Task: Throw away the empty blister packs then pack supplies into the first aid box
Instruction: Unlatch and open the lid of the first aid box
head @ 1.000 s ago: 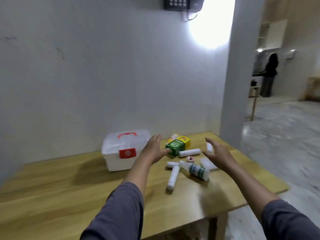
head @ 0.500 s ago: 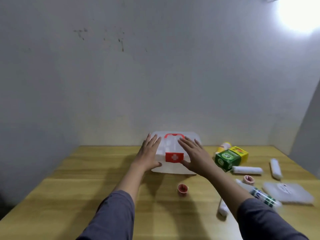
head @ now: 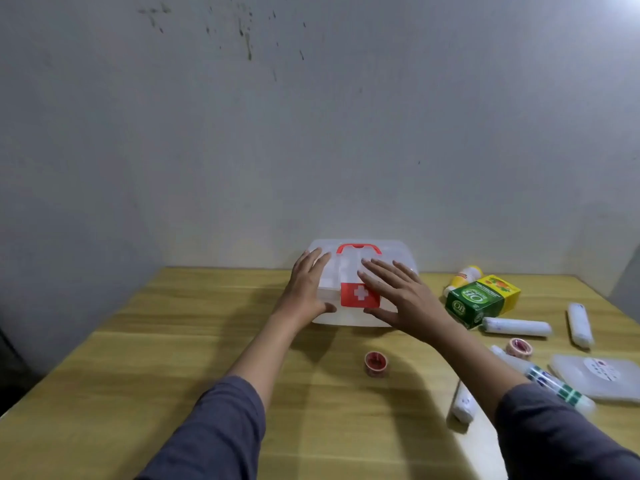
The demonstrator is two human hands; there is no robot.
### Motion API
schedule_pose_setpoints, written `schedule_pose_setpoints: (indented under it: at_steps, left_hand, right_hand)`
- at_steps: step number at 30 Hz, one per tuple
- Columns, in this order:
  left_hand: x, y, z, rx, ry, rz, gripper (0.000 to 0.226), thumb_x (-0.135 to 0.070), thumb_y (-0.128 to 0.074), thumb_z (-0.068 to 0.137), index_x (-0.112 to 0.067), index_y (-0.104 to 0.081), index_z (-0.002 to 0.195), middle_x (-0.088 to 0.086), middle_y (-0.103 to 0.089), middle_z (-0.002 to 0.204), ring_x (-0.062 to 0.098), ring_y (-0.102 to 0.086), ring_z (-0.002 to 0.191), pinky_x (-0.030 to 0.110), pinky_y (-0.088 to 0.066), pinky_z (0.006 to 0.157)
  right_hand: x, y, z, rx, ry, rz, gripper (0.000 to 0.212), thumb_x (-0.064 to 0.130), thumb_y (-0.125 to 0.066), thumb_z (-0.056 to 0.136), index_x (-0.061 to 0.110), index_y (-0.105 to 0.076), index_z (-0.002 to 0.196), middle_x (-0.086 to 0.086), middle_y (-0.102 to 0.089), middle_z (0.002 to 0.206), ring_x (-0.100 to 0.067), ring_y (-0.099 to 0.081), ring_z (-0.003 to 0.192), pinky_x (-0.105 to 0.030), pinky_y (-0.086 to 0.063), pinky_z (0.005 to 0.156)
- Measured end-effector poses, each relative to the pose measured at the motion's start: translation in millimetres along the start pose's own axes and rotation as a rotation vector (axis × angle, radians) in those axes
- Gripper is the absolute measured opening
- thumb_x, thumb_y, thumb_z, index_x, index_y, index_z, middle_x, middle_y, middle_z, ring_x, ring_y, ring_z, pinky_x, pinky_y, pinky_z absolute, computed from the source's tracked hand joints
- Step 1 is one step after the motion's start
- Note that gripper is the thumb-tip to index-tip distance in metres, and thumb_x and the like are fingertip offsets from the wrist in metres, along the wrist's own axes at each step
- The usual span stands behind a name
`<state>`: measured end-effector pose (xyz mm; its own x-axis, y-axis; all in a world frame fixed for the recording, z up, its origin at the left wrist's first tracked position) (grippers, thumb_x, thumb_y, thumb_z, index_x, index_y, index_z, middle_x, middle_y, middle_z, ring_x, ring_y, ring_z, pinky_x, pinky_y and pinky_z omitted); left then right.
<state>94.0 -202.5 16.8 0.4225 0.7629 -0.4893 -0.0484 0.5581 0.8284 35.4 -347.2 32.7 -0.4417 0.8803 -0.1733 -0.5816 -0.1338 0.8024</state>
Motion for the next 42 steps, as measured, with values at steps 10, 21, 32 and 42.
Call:
schedule_pose_setpoints:
  at_steps: [10, 21, 32, 42]
  left_hand:
    - [2.3, 1.9, -3.5, -0.004, 0.015, -0.094, 0.106, -0.028, -0.084, 0.083, -0.011, -0.016, 0.163, 0.002, -0.010, 0.174, 0.020, -0.001, 0.163, 0.031, -0.009, 0.128]
    - [27.3, -11.7, -12.3, -0.142, 0.237, -0.558, 0.114, -0.036, -0.093, 0.071, -0.018, -0.025, 0.160, 0.005, -0.037, 0.161, 0.024, -0.037, 0.149, 0.031, -0.037, 0.111]
    - [27.6, -19.7, -9.1, -0.111, 0.200, -0.572, 0.089, -0.032, -0.091, 0.073, -0.022, -0.044, 0.147, -0.006, -0.058, 0.139, 0.014, -0.056, 0.125, 0.018, -0.045, 0.087]
    - [32.5, -23.5, -14.3, -0.131, 0.171, -0.635, 0.096, -0.053, -0.085, 0.063, -0.029, -0.045, 0.147, -0.007, -0.059, 0.139, 0.015, -0.057, 0.129, 0.034, -0.051, 0.105]
  right_hand:
    - [10.4, 6.9, 3.6, -0.087, -0.083, 0.420, 0.042, 0.033, -0.040, 0.092, 0.013, -0.057, 0.125, -0.003, -0.056, 0.133, -0.012, -0.045, 0.128, -0.032, -0.033, 0.111]
    - [0.2, 33.9, 21.2, -0.099, -0.127, 0.536, 0.028, 0.015, -0.057, 0.089, 0.010, -0.064, 0.116, -0.006, -0.065, 0.123, -0.012, -0.056, 0.118, -0.030, -0.043, 0.105]
    - [-43.6, 76.3, 64.8, -0.394, -0.290, 0.456, 0.025, 0.025, -0.055, 0.090, 0.017, -0.066, 0.111, -0.003, -0.072, 0.109, -0.022, -0.069, 0.095, -0.037, -0.055, 0.078]
    - [-124.0, 56.6, 86.0, -0.459, -0.740, 0.398, 0.033, 0.043, -0.042, 0.093, 0.029, -0.056, 0.119, 0.000, -0.071, 0.113, -0.031, -0.063, 0.098, -0.033, -0.044, 0.075]
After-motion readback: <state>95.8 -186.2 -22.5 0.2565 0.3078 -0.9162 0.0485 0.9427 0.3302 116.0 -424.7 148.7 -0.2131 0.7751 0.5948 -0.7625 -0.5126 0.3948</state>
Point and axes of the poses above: each hand's wrist, its own z-axis towards the middle knuckle, its own y-axis out of the back of the hand, x = y × z, the point moved 9 cm from there along z, towards the middle knuckle
